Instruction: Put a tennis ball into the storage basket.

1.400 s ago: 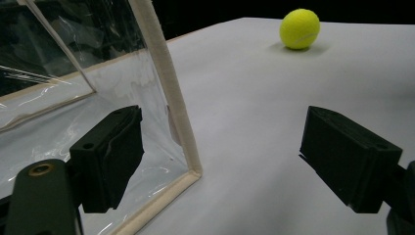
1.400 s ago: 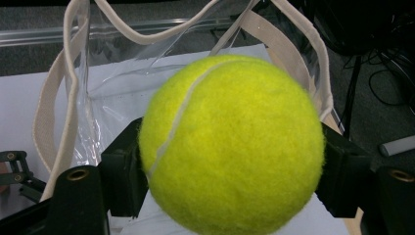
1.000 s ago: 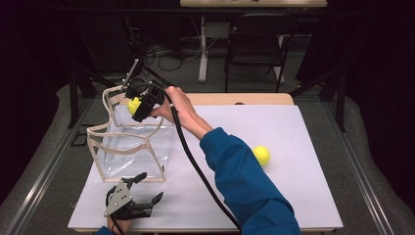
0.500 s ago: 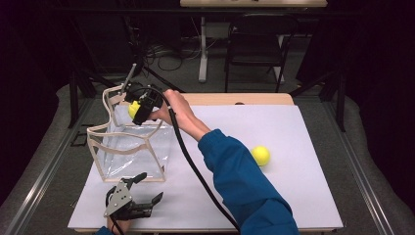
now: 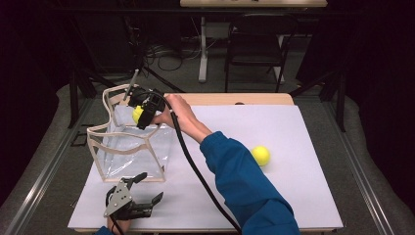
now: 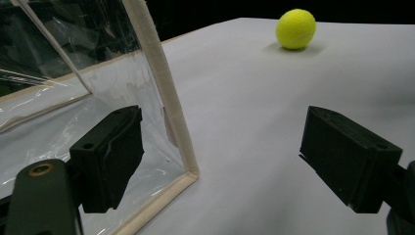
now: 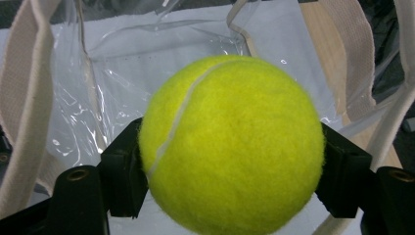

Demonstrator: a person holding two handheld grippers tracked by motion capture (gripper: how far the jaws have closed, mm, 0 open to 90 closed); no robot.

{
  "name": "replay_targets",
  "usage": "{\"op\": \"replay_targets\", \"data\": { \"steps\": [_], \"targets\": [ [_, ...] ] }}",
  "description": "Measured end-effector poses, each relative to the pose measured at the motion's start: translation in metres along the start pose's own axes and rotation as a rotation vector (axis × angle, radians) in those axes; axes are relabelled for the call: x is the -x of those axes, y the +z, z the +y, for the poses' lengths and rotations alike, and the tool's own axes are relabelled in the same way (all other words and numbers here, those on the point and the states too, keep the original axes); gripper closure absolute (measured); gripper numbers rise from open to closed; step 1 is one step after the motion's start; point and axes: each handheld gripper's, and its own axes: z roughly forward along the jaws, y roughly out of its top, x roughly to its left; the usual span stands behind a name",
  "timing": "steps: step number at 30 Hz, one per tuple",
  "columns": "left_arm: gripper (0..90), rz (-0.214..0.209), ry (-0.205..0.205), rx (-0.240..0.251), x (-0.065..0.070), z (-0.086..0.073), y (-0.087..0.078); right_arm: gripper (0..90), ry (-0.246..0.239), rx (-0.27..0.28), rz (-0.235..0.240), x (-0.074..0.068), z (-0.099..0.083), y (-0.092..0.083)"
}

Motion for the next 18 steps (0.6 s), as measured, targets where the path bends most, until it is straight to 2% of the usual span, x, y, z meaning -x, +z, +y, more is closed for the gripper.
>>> {"op": "replay_targets", "data": {
  "steps": [4, 7, 15, 18],
  "targets": [
    [15.9, 0.0, 0.006, 0.001, 0.001, 0.0, -0.001, 26.6, 0.006, 0.014, 0.018, -0.004, 0.001, 0.0],
    [15.9, -0.002, 0.001, -0.002, 0.0, 0.0, 0.001, 26.6, -0.009, -0.02, 0.002, -0.006, 0.003, 0.004],
    [15.9, -0.005, 0.003, -0.002, 0.001, 0.0, 0.0, 26.4, 0.005, -0.009, 0.013, -0.008, 0.006, 0.005],
    [15.9, -0.004, 0.003, -0.001, 0.0, 0.0, 0.0, 26.3, 0.005, -0.033, 0.009, -0.007, 0.005, 0.01]
  ]
}}
